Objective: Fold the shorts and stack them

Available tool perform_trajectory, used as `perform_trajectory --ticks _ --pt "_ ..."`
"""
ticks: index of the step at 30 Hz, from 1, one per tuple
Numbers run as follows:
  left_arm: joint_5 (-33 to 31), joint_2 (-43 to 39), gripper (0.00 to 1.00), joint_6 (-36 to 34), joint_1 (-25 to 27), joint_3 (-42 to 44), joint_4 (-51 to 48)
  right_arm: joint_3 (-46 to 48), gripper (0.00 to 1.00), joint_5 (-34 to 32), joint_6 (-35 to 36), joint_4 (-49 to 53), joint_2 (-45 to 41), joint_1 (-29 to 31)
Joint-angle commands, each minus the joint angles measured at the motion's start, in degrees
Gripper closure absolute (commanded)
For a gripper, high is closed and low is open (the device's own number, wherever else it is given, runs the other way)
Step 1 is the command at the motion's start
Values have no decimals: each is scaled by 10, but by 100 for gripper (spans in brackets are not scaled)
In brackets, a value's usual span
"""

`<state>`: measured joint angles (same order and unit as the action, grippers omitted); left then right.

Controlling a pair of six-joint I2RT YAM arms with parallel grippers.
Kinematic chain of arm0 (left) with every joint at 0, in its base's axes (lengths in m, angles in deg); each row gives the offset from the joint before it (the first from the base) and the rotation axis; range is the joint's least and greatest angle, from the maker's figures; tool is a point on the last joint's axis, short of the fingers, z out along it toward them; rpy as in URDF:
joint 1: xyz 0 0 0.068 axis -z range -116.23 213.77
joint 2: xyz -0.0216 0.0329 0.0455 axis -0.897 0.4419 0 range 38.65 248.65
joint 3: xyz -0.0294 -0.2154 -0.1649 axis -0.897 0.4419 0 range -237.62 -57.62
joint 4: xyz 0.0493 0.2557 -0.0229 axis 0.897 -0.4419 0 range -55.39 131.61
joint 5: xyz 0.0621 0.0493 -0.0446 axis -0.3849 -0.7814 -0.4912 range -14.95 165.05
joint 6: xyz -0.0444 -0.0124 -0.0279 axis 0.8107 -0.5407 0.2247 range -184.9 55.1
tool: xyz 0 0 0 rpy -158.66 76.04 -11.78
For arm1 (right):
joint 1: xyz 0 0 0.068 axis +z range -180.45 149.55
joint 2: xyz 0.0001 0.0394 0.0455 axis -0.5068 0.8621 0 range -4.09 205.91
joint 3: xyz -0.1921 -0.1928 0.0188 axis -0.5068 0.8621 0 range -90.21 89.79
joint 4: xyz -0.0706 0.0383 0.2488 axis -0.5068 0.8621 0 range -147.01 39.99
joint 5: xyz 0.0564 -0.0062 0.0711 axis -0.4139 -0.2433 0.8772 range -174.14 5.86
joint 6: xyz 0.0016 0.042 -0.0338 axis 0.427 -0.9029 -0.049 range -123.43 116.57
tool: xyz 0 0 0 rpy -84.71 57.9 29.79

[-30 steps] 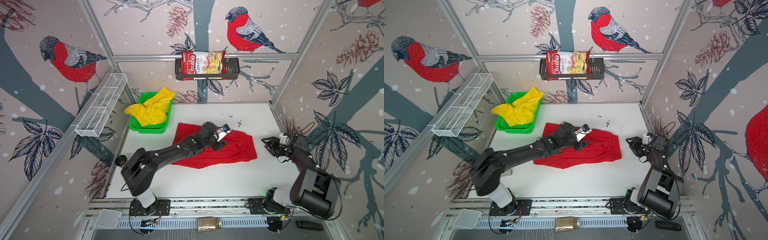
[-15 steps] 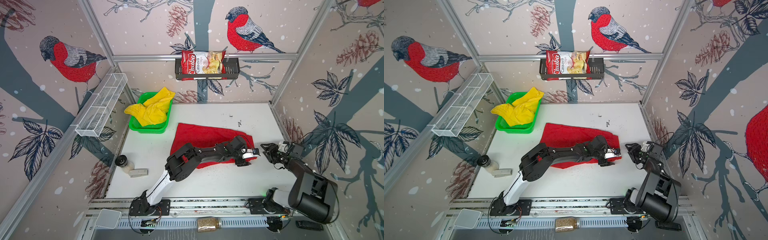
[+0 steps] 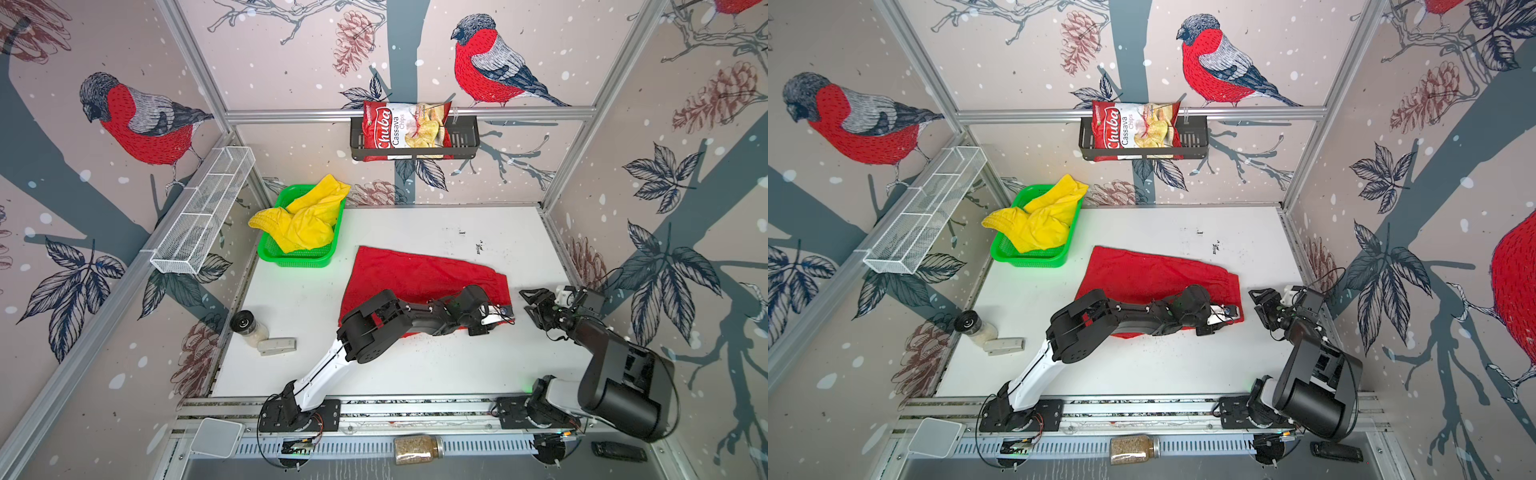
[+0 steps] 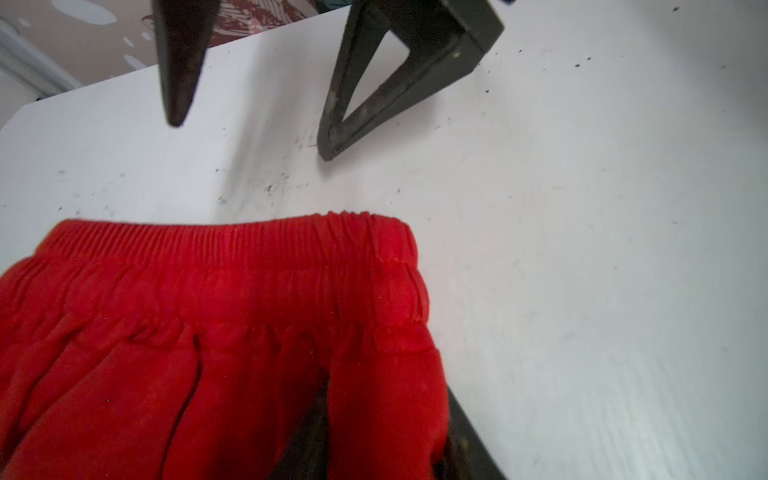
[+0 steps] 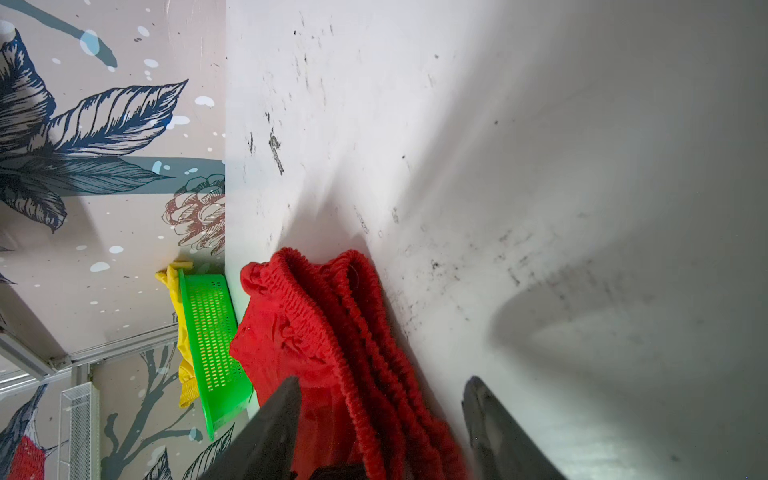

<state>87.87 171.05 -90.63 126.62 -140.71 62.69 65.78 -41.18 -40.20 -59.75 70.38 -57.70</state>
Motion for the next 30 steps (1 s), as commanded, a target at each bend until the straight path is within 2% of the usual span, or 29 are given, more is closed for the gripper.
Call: perform_trajectory --ticks 1,5,11,18,30 --pt "-18 -29 75 47 -1 41 83 -2 34 39 15 -7 4 4" --pt "20 -57 83 81 -8 68 139 -2 33 56 24 -3 4 16" --pt "61 -88 86 123 -25 117 222 -5 25 98 5 -5 7 26" --pt "73 -92 87 123 -31 134 230 -2 21 140 -68 -55 22 54" --pt "72 -87 88 110 -31 135 221 -3 20 154 -155 -150 94 124"
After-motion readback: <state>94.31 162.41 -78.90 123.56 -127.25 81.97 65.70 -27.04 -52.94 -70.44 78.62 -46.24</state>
